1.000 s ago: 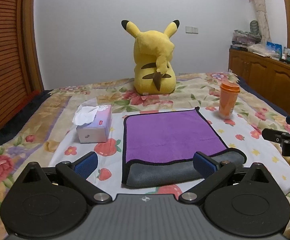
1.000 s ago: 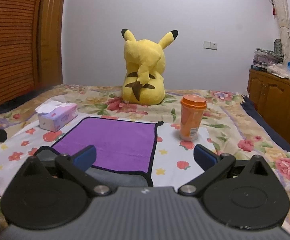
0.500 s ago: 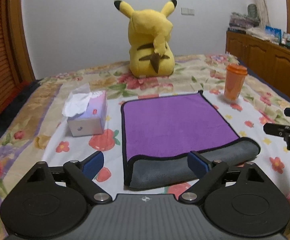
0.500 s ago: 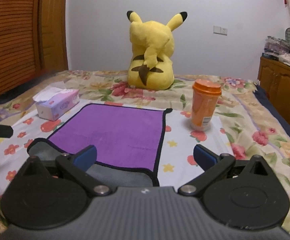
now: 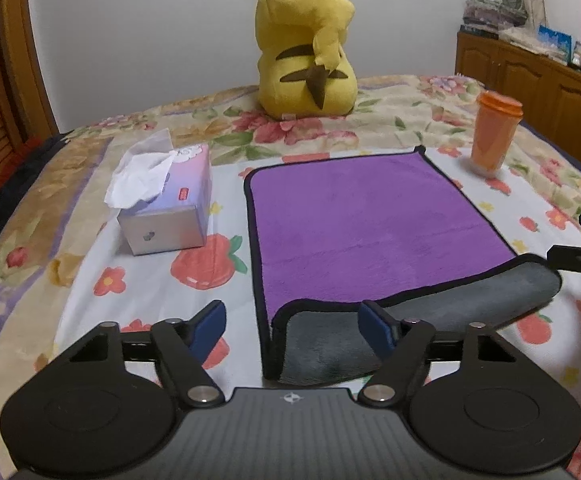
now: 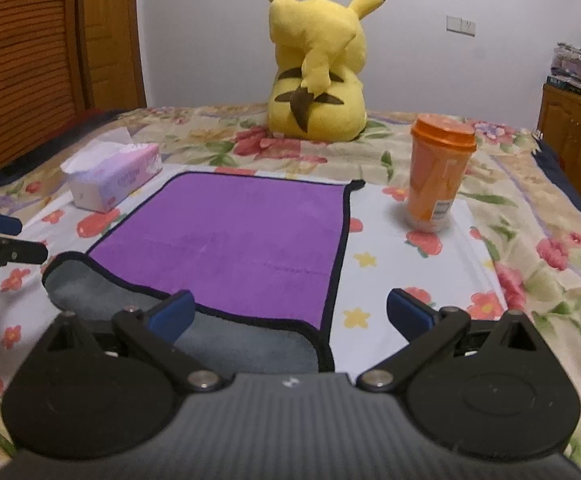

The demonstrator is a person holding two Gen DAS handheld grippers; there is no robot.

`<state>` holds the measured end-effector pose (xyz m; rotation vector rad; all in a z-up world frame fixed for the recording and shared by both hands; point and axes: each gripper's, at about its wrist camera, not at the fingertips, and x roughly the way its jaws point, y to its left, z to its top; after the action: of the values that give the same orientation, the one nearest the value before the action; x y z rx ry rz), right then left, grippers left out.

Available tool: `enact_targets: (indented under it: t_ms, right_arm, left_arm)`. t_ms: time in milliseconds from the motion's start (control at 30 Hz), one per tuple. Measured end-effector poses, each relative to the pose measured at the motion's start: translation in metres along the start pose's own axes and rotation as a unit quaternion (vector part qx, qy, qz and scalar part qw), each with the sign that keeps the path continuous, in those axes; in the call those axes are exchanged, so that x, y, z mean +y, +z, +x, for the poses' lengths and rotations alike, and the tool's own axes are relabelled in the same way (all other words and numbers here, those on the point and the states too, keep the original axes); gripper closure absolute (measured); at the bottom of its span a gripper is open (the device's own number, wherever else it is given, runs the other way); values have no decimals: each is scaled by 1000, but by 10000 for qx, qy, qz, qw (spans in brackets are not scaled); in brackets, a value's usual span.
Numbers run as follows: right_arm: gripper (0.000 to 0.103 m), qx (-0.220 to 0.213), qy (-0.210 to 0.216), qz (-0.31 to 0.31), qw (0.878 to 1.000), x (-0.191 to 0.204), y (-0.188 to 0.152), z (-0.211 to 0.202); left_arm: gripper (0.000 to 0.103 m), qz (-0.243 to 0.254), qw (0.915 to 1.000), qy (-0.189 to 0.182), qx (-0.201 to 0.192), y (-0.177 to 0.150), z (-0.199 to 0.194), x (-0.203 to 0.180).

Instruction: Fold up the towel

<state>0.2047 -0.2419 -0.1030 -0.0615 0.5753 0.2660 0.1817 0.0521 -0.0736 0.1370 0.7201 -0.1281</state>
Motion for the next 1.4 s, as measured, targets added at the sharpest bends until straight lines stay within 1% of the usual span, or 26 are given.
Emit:
enact_targets:
  t_ms: [33, 100, 300, 500, 667, 867, 967, 1067, 1133, 1167, 1200, 1233, 1300, 1400]
  right_arm:
    - [9, 38, 10, 0, 10000, -1, 0, 3]
    - [13, 168, 23, -7, 9999, -1, -2, 11]
    - [14, 412, 93, -63, 9991, 0, -6, 24]
    - [14, 555, 163, 61, 9983, -7, -7, 33]
    - [14, 765, 268, 241, 9964, -13, -10, 40]
    - [19, 1006, 529, 426, 9926, -16, -12, 45]
    - [20, 1139, 545, 498, 9907, -16, -14, 48]
    - [22, 1204, 671, 634, 9884, -19, -15, 48]
    - [28, 1230, 755, 685, 9872, -19, -15, 48]
    - [29, 1237, 778, 687, 9869, -19, -15, 48]
    - [32, 1234, 780, 671, 9870, -19, -14, 48]
    - [38, 1218, 787, 644, 9873, -18, -14, 47]
    - [43, 1203, 785, 626, 9876, -19, -12, 47]
    - [46, 1195, 762, 598, 9881, -20, -11, 46]
  left_arm:
    - [30, 24, 10000, 3, 31, 0, 3, 1]
    - [32, 48, 10000, -25, 81, 0, 10, 3]
    - [36, 29, 9997, -164, 194, 1, 26, 8]
    - [47, 11, 9990, -213, 405, -1, 40, 9]
    - [50, -38, 9983, -205, 547, -6, 47, 15]
    - [54, -117, 9964, -384, 746, -10, 52, 16]
    - [56, -49, 9961, -381, 799, -12, 53, 13]
    - [58, -61, 9959, -400, 810, -14, 53, 13]
    - [63, -81, 9958, -426, 810, -14, 53, 13]
    - [64, -85, 9957, -435, 810, -14, 52, 12]
    - [68, -80, 9957, -446, 809, -14, 52, 12]
    - [70, -66, 9956, -463, 807, -13, 52, 11]
    - [71, -9, 9960, -439, 778, -13, 51, 8]
    - [74, 8, 9962, -414, 765, -14, 50, 7]
